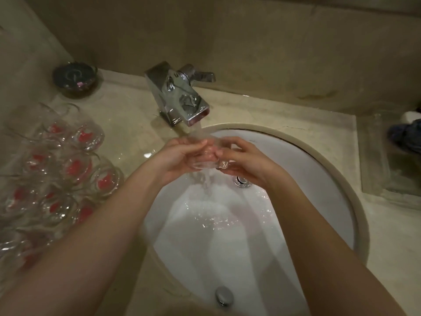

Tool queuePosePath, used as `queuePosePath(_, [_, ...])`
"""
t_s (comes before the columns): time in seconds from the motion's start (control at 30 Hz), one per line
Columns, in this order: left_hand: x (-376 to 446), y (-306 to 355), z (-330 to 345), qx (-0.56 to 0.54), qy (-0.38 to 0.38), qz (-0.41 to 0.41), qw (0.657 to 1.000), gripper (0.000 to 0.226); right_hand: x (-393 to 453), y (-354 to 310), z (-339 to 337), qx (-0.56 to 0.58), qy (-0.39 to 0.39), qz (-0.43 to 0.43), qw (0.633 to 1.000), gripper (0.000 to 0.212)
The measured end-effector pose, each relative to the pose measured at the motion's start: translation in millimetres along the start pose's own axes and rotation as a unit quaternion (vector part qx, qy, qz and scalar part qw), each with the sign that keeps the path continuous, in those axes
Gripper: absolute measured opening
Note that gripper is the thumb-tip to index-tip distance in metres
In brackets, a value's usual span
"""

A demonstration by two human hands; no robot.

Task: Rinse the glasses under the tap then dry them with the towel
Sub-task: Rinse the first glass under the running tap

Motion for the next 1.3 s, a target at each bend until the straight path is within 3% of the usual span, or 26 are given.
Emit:
queuePosePath(0.13, [-1,-1,-3,0.038,-0.017,0.031,0.999,0.037,-1,7,2,0.043,0.005,0.000,0.999,0.033])
queuePosePath(0.23, [-1,-3,-5,0.052,-0.017,0.044,0.998,0.031,0,12,5,0.025,0.042,0.032,0.998,0.058])
queuePosePath(0.37, [2,-1,-8,0.020,0.003,0.050,0.999,0.028,1,5,5,0.041,0.024,-0.034,0.998,0.021])
queuePosePath(0.47, [1,2,-4,0.040,0.000,0.071,0.997,0.033,-3,2,1,0.085,0.030,-0.078,0.993,0.034])
queuePosePath(0.53, [-1,5,1,0.076,0.010,0.099,0.992,0.013,-6,6,3,0.079,0.043,-0.084,0.992,0.036])
queuePosePath(0.6, [0,5,2,0.081,0.060,0.119,0.988,0.008,-7,14,4,0.068,0.077,-0.081,0.991,0.043])
queuePosePath(0.7, [3,-6,-1,0.053,0.168,0.141,0.974,0.037,-3,27,8,0.119,0.105,-0.102,0.982,0.056])
queuePosePath(0.8, [-1,-16,-1,-0.004,0.247,0.150,0.957,0.052,-1,37,23,0.166,0.088,-0.094,0.978,0.046])
queuePosePath(0.93, [4,-28,-2,-0.119,0.254,0.129,0.951,0.066,1,49,36,0.194,0.083,-0.069,0.975,0.050])
queuePosePath(1.03, [10,-33,-4,-0.106,0.248,0.118,0.956,0.063,3,41,31,0.065,0.153,-0.120,0.979,0.053])
queuePosePath(1.1, [9,-32,-2,-0.076,0.251,0.120,0.957,0.066,6,38,28,0.045,0.181,-0.136,0.973,0.070])
queuePosePath(1.17, [9,-32,-3,-0.087,0.257,0.125,0.954,0.058,12,41,30,0.072,0.166,-0.116,0.977,0.077])
queuePosePath(1.3, [6,-31,-2,-0.113,0.252,0.132,0.952,0.042,22,47,39,0.151,0.090,-0.084,0.981,0.055])
Point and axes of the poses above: each hand's wrist, its own x-axis towards the middle knuckle, its own z-axis out of the palm, y = z × x, the point moved 8 cm from there along x, towards the middle knuckle, and after that the axes turned 13 degrees about x, right-handed, at the moved point
